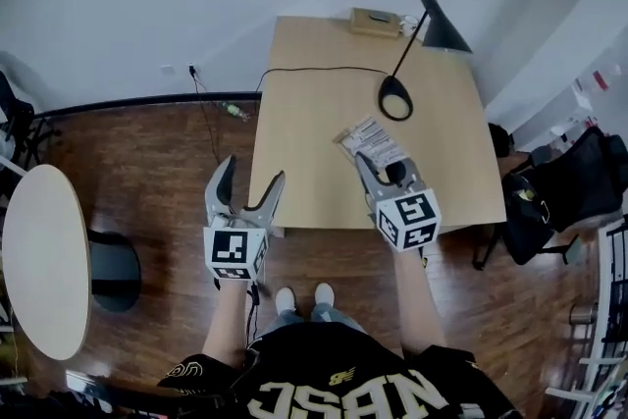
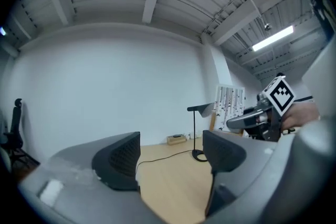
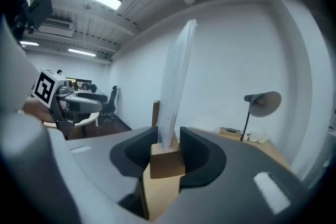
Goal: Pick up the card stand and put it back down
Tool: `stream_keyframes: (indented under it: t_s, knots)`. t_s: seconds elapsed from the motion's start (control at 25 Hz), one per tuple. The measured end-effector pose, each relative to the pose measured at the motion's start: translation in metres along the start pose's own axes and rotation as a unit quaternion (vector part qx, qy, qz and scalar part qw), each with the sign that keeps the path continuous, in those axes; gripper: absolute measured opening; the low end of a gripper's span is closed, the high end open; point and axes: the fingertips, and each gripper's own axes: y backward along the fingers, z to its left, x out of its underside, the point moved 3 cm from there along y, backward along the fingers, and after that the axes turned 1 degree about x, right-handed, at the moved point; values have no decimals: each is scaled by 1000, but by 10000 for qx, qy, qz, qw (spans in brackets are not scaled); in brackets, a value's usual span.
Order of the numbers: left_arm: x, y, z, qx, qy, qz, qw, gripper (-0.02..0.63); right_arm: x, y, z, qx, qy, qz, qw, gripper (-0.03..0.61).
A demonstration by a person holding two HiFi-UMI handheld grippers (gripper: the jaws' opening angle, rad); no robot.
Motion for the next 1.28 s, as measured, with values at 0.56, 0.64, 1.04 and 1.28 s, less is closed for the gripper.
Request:
stream_keyframes:
  t_s: [0.56, 0.64, 1.04, 1.28]
  knots:
    - [-37, 23, -8, -471, -231, -427, 9977, 317, 9, 100, 3, 1492, -728, -58, 9861, 137]
    - [-40, 20, -16, -354, -243, -498, 9978, 316, 9, 105, 1, 1517, -736, -109, 9856, 137]
    - [-39, -7, -67, 494, -199, -478, 9974, 318, 43, 150, -24, 1994, -889, 82, 9759, 137]
    - [-30, -30, -129, 1339, -241, -375, 9900, 318, 94, 184, -52, 1968, -930, 321, 9755, 137]
